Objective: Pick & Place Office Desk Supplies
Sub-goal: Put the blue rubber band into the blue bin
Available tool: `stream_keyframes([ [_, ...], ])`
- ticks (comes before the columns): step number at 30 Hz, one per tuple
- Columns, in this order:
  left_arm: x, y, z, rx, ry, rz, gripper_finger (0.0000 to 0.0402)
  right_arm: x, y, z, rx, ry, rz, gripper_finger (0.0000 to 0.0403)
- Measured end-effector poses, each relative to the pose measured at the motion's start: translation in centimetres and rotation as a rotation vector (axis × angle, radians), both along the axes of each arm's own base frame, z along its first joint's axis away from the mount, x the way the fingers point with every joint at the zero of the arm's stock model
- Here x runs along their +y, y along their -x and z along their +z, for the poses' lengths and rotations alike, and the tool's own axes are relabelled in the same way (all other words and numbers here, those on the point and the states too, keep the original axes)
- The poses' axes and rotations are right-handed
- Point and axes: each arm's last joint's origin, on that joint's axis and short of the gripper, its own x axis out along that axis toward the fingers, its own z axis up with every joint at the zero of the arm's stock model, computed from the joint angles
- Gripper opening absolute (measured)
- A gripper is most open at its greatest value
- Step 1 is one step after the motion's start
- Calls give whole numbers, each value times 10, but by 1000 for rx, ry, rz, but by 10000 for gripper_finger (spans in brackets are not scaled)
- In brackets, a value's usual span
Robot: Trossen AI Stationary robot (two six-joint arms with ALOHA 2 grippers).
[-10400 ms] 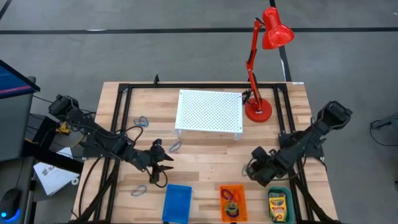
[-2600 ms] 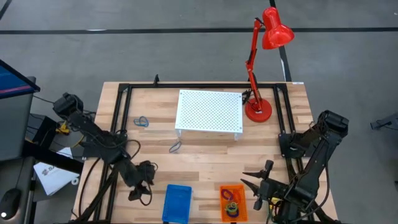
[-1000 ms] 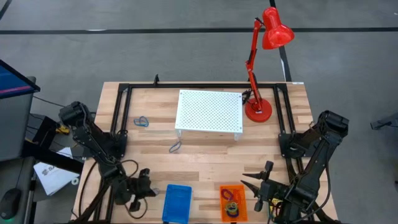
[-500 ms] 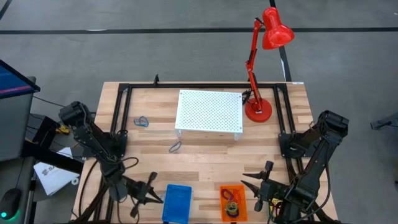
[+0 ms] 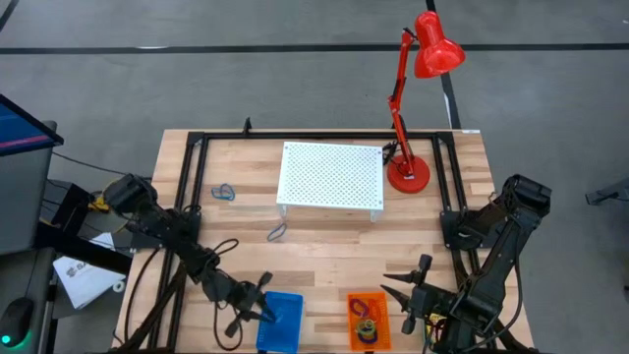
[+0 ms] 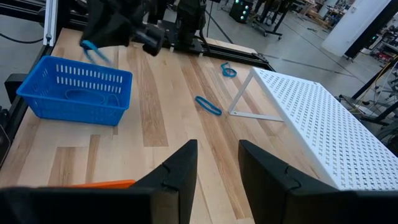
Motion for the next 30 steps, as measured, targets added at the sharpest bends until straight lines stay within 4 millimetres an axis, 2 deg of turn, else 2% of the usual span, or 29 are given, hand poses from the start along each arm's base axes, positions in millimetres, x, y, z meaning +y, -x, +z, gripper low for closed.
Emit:
stream_keyframes([
  [9,1,0,-4,60,33,-8,164,0,0,0,4,-1,1,113],
  [14,3,-1,-1,26,-13,48,207,0,0,-1,14,-8,4,113],
  [17,7,0,0,29,-69,118,213,0,0,0,15,-8,4,113],
  [20,19,5,9,25,-147,327,209,0,0,-1,15,-9,4,113],
  [26,65,14,18,138,-219,764,185,0,-1,-1,18,-11,3,113],
  [30,101,21,17,265,-142,1010,162,-2,-3,-1,21,-12,-3,113],
])
